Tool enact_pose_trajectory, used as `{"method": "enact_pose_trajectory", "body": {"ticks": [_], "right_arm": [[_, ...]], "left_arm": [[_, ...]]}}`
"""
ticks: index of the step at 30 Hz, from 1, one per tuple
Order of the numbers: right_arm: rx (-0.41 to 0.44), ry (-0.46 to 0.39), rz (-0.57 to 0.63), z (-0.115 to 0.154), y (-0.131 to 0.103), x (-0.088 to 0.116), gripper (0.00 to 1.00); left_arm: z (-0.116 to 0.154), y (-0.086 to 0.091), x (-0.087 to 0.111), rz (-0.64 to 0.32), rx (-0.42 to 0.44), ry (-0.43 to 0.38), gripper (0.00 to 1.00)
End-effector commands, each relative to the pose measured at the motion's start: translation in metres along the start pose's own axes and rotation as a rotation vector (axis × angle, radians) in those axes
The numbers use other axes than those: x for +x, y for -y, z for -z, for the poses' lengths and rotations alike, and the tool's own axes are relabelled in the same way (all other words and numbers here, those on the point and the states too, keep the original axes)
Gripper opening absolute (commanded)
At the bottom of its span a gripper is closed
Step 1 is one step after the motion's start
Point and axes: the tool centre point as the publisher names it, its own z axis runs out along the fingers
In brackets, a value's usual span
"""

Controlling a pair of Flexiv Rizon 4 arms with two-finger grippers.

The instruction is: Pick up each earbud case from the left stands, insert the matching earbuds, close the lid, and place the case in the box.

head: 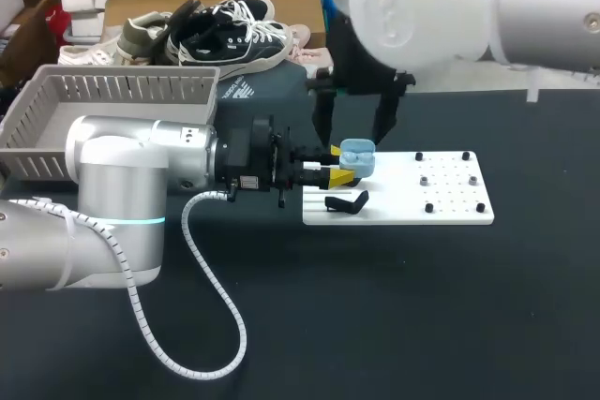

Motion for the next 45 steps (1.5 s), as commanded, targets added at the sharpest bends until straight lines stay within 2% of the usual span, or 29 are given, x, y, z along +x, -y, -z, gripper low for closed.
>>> {"method": "enact_pose_trajectory", "body": {"ticks": [1,10,16,29,45], "right_arm": [[-0.046,0.009,-0.056,0.006,0.021,-0.002,1.0],[-0.035,0.034,-0.254,-0.002,0.054,-0.031,1.0],[-0.018,0.018,-0.271,-0.011,0.06,-0.038,1.0],[-0.005,-0.024,-0.285,-0.033,0.065,-0.033,1.0],[0.004,-0.043,-0.27,-0.029,0.061,-0.017,1.0]], "left_arm": [[-0.001,0.0,0.001,-0.001,-0.002,0.0,0.0],[-0.001,0.0,0.001,-0.001,-0.002,0.0,0.0],[-0.001,0.0,0.001,-0.001,-0.002,0.0,0.0],[-0.001,0.0,0.001,-0.001,-0.002,0.0,0.0],[-0.001,0.0,0.001,-0.001,-0.002,0.0,0.0]]}}
